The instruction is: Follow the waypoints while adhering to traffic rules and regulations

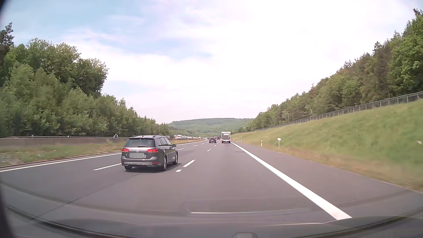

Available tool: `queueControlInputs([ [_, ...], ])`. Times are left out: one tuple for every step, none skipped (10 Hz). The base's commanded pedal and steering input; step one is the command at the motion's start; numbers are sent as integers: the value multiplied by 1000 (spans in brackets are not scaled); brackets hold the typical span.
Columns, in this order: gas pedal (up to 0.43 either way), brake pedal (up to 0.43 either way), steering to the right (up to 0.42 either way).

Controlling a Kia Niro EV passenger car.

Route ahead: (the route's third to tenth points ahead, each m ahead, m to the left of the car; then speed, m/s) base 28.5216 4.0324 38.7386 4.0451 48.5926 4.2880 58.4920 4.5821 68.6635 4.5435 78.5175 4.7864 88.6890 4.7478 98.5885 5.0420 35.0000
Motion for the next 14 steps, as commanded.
queueControlInputs([
  [260,0,-4],
  [260,0,-4],
  [260,0,-4],
  [260,0,-4],
  [260,0,-4],
  [260,0,-4],
  [260,0,-4],
  [260,0,-4],
  [260,0,-3],
  [260,0,-3],
  [260,0,-3],
  [260,0,-3],
  [260,0,-2],
  [260,0,-2],
])
